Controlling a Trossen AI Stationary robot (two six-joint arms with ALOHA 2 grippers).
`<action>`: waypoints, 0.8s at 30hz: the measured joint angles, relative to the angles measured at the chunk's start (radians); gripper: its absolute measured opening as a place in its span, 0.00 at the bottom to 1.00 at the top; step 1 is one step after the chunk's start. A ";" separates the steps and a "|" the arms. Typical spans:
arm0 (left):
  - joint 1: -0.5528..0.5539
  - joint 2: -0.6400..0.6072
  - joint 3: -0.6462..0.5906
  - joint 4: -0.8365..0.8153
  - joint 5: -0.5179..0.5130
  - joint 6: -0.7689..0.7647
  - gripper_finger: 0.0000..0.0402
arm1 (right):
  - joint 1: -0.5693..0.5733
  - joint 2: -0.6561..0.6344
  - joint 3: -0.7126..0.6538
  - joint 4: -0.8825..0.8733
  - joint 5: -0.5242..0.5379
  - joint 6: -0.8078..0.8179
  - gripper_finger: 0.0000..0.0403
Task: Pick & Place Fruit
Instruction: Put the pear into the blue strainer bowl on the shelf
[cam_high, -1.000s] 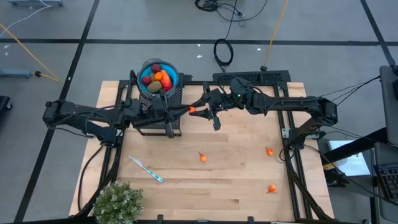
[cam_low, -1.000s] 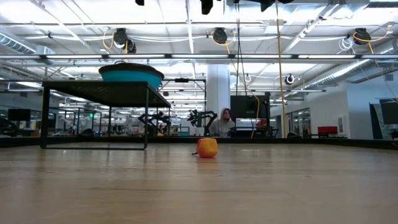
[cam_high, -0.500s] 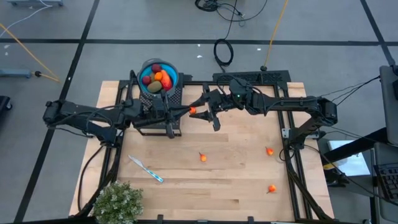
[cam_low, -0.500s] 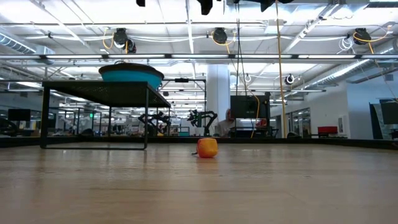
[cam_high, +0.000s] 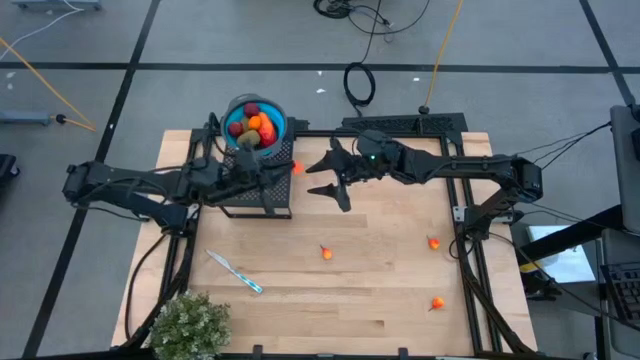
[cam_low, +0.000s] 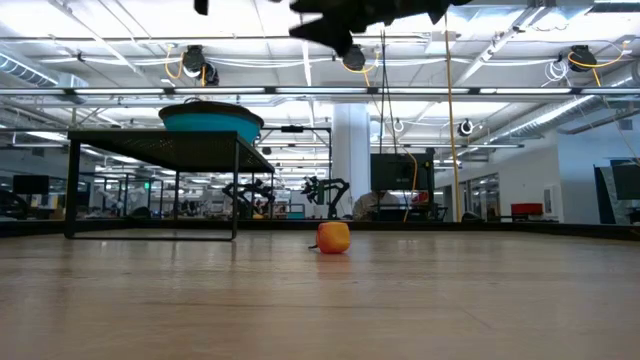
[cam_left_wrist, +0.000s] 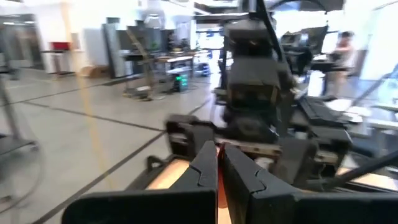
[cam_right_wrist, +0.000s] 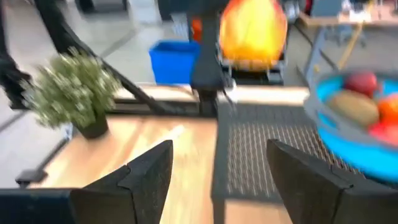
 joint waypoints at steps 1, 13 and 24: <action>0.000 -0.012 0.000 -0.020 -0.027 0.002 0.00 | -0.004 0.000 0.000 -0.030 0.012 0.000 0.63; 0.143 -0.127 0.000 -0.212 -0.214 -0.001 0.00 | -0.020 0.000 0.000 -0.180 0.017 -0.073 0.28; 0.427 -0.112 0.000 -0.327 -0.014 -0.026 0.00 | -0.074 0.000 0.000 -0.179 -0.088 -0.035 0.03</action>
